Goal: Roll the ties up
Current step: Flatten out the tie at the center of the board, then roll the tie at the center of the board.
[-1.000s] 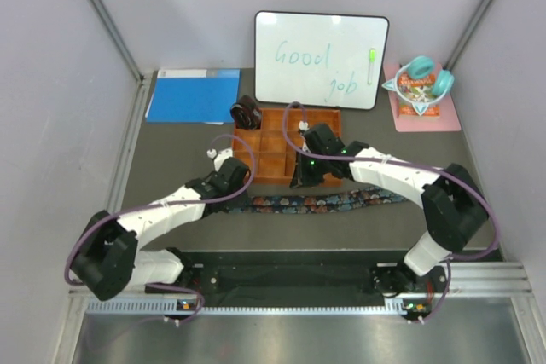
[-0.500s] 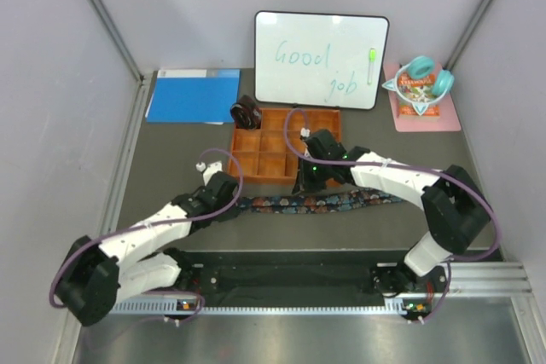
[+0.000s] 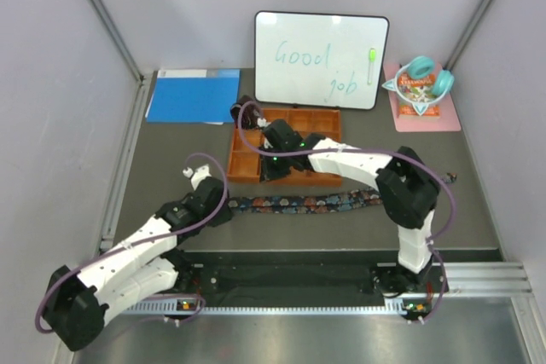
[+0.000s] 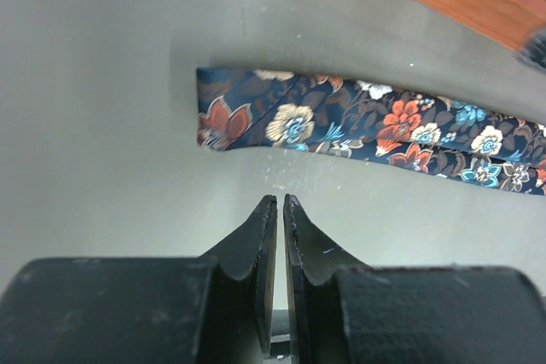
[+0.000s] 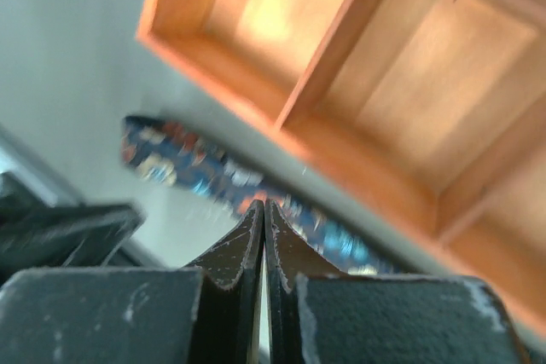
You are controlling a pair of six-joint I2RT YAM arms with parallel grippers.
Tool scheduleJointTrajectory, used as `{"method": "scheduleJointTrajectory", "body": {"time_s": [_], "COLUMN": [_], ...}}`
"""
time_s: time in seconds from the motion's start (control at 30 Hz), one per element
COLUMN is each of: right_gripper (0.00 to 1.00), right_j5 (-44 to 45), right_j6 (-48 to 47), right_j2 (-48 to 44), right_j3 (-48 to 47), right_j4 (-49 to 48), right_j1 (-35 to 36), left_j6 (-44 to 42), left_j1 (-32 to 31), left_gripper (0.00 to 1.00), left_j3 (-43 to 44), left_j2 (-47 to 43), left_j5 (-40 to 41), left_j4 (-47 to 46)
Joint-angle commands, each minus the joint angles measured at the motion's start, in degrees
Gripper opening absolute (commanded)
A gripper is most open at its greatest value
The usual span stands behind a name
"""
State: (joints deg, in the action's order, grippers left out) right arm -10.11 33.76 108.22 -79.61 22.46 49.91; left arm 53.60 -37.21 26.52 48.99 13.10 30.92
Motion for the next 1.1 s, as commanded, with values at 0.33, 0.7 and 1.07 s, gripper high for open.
{"method": "scheduleJointTrajectory", "body": {"time_s": [0.33,0.7,1.07], "right_gripper": [0.0,0.0,0.0], "right_j5": [17.5,14.6,14.9], "right_j6": [-1.9,1.5,2.6], "right_j2": [11.3,7.7,2.5], "right_j3": [-7.1,-1.9,1.6], "right_j4": [1.4,3.1,2.6], "right_j1": [7.5,9.4,9.5], "left_j6": [5.8,6.9,7.6], "left_j1": [0.1,0.1,0.1], "left_gripper": [0.1,0.09,0.2], "left_j3": [-2.9,-3.6,-3.2], "left_j2": [-8.6,-12.1,-15.2], "left_j5": [0.3,1.9,2.6], "left_j4": [4.5,5.3,5.6]}}
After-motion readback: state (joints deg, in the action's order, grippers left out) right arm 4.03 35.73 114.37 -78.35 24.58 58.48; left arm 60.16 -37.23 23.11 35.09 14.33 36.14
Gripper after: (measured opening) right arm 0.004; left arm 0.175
